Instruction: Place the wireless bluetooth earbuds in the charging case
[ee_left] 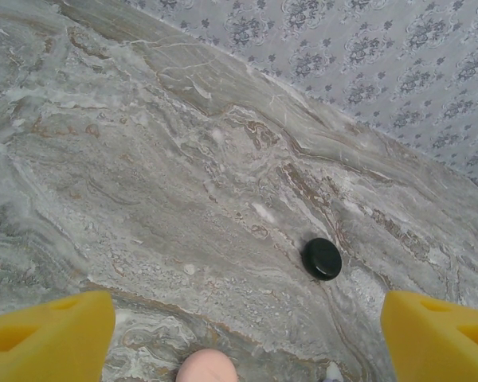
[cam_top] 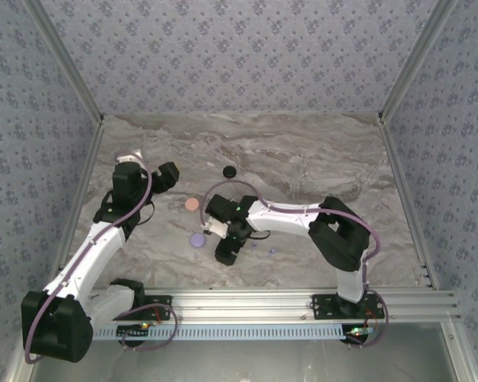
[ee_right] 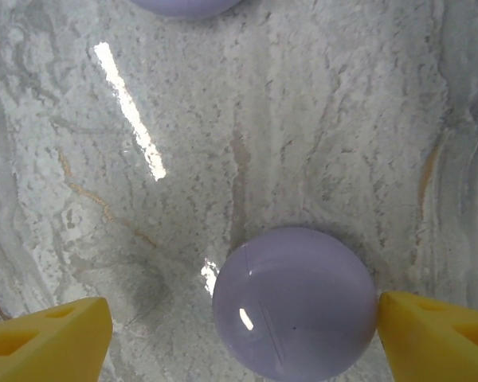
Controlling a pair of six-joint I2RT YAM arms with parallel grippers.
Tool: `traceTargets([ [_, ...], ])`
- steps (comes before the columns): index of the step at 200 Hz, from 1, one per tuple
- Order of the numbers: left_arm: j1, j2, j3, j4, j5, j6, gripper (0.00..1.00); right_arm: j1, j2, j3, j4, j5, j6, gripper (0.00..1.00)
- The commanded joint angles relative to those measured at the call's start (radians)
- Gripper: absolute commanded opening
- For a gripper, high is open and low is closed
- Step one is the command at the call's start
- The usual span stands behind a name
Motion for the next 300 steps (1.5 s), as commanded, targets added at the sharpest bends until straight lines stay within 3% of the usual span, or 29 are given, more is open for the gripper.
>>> traceTargets([
  [1,0.006,-0.013,-0.009,0.001,-0.017,-0.002,0.86,0.007,-0.015,0.000,-0.051,-0.028,0.004,0.86],
  [100,0.006,-0.004,-0.003,0.007,-0.016,-0.003,0.87,0.022,-0.035,-0.016,-0.101,-0.121,0.016,0.71],
  [156,0.006,0.002,0.000,0.009,-0.014,-0.001,0.87,0.032,-0.060,-0.019,-0.108,-0.249,-0.011,0.59],
  [187,0.006,-0.003,0.003,-0.002,-0.017,0.006,0.87,0.025,-0.111,-0.025,-0.123,-0.189,-0.050,0.59],
  [211,0.006,-0.018,0.002,-0.013,-0.025,0.012,0.87,0.018,-0.145,-0.024,-0.104,-0.068,-0.084,0.65],
  [232,0.007,-0.035,-0.004,-0.025,-0.040,0.019,0.87,0.033,-0.136,-0.008,-0.087,0.018,-0.131,0.79],
  [300,0.029,-0.092,-0.029,-0.056,-0.054,0.024,0.88,0.110,0.016,0.097,-0.079,0.056,-0.172,0.95],
])
